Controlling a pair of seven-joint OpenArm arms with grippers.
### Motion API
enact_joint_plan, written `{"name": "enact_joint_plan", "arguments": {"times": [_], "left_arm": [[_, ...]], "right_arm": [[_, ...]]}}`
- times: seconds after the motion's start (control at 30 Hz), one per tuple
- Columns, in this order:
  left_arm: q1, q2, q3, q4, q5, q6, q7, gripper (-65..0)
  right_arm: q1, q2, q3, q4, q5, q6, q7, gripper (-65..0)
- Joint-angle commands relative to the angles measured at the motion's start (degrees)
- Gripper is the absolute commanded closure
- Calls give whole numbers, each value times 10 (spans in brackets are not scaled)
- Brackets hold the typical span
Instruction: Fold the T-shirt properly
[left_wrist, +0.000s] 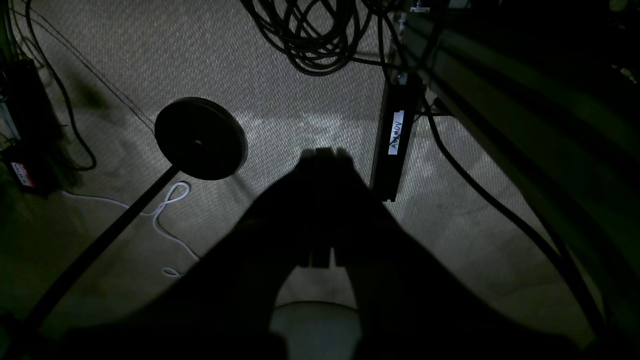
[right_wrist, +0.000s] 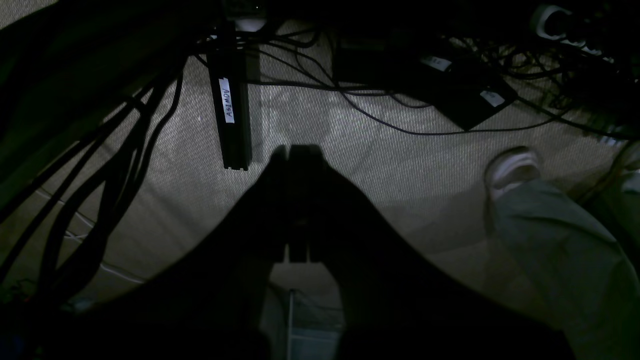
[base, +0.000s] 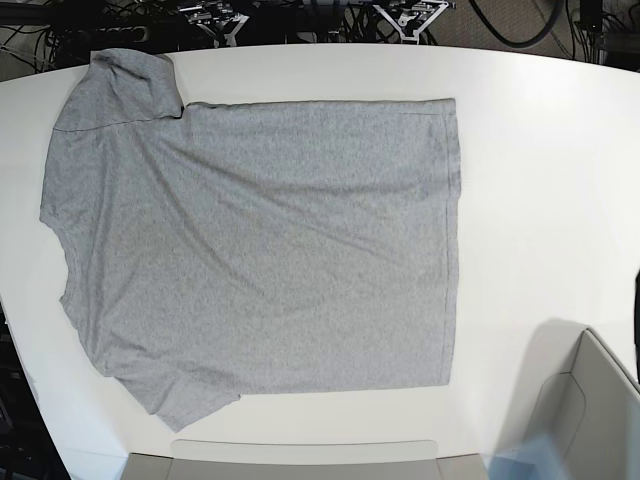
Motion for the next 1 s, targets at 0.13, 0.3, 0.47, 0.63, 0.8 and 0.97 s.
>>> {"name": "enact_joint_plan", "arguments": {"times": [0.13,0.3,0.47,0.63,0.8,0.97], "left_arm": [[0,-1,2,-1,3,5,-1,-3],[2,-1,2,-1,3,5,-3,-3],[3,-1,1,-1,3,5,-18,-1],[24,-1,2,-1,3,5,-119,-1],[49,-8,-1,-1,3,5,-212,-1],[75,-9,-2,-1,2,5,-315,-1]], "right_arm": [[-6,11,-1,1,-1,0,4,-2],[-7,18,2,1,-1,0,4,-1],[-18,27,4,1,1,0,10,-1],[-35,40,5,1,2,0,75,0],[-63,52,5,1,2,0,170,0],[-89,53,5,1,2,0,261,0]]}}
